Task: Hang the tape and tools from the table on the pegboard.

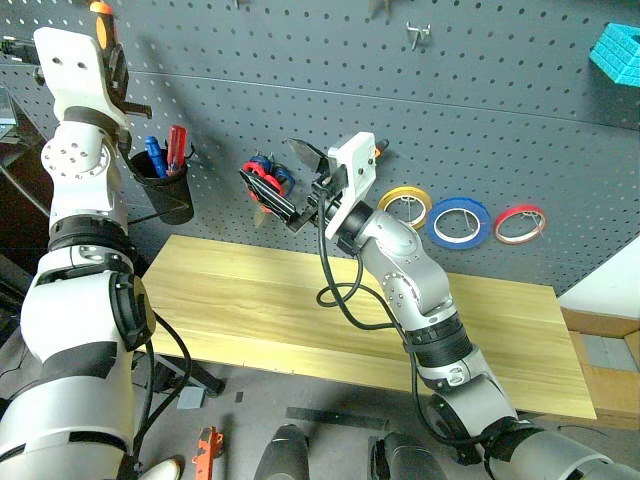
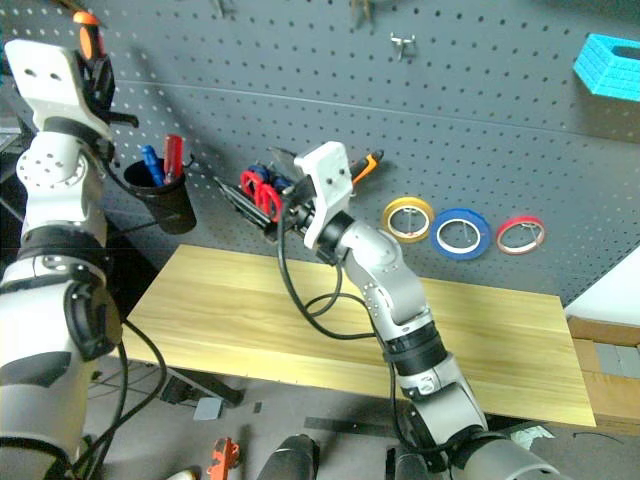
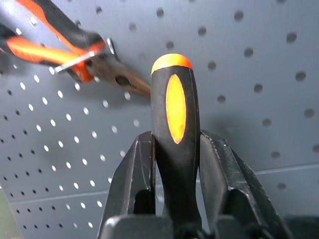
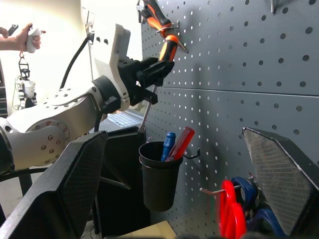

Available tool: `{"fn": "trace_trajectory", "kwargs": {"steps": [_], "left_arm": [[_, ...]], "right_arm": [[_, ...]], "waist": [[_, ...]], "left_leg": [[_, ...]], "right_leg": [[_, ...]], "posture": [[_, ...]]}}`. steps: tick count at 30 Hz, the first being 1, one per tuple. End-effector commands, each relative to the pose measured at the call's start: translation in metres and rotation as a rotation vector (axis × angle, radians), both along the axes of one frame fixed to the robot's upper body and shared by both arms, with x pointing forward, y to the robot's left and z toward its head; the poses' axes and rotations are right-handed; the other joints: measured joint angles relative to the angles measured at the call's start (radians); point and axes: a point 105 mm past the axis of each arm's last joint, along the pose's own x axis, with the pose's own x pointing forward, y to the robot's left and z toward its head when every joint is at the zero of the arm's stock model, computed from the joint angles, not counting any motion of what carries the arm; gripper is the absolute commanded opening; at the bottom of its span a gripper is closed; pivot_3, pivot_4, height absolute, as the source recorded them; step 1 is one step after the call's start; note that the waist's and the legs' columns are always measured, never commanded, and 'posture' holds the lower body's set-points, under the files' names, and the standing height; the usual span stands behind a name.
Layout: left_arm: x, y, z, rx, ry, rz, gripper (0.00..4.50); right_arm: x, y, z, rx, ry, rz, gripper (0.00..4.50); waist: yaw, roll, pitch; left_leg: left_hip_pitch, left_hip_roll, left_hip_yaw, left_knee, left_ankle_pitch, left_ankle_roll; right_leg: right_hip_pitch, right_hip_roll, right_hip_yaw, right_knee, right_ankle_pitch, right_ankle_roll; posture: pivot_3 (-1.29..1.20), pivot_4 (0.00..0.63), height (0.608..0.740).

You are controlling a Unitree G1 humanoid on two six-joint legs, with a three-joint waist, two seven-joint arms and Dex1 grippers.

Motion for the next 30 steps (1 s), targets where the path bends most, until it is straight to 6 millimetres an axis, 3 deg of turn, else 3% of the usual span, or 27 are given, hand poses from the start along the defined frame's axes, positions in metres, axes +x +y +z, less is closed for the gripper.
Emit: {"fn": "trace_trajectory", "kwargs": {"steps": [1, 10, 16, 21, 30], "left_arm": [[-0.011, 0.008, 0.015, -0.010, -0.080, 0.019, 0.85], [-0.011, 0.004, 0.016, -0.007, -0.088, 0.002, 0.85], [-0.005, -0.004, 0.012, -0.022, -0.081, -0.016, 0.85], [-0.002, -0.011, 0.003, -0.029, -0.076, -0.038, 0.85], [-0.008, -0.008, 0.004, -0.040, -0.103, -0.030, 3.92]], "right_arm": [[-0.007, -0.003, 0.014, 0.038, -0.035, -0.005, 4.50], [-0.008, -0.015, 0.006, 0.029, 0.014, -0.032, 4.50], [-0.001, -0.022, 0.003, 0.013, 0.026, -0.077, 4.50], [0.003, -0.027, 0.003, 0.011, 0.020, -0.105, 4.50], [0.009, -0.038, -0.001, -0.009, 0.007, -0.139, 4.50]], "waist": [[-0.001, 0.001, 0.003], [-0.002, 0.006, 0.071], [-0.008, 0.005, 0.109], [-0.015, 0.005, 0.111], [-0.029, 0.005, 0.111]], "left_leg": [[0.000, 0.000, 0.000, 0.000, 0.000, 0.000], [0.001, 0.000, -0.001, 0.002, 0.001, 0.002], [-0.001, 0.000, -0.001, 0.002, 0.001, 0.002], [-0.009, 0.000, -0.002, 0.002, 0.001, 0.002], [-0.015, 0.000, -0.002, 0.004, 0.002, 0.002]], "right_leg": [[0.000, 0.000, 0.000, 0.000, 0.000, 0.000], [0.000, 0.000, 0.000, 0.006, 0.000, 0.000], [-0.002, 0.000, 0.000, 0.007, 0.000, 0.000], [-0.011, 0.000, -0.001, 0.007, 0.000, 0.000], [-0.015, -0.001, -0.001, 0.008, 0.000, 0.000]], "posture": [[0.25, 0.175, 0.740], [0.24, 0.277, 0.740], [0.22, 0.290, 0.740], [0.21, 0.273, 0.740], [0.20, 0.239, 0.740]]}}
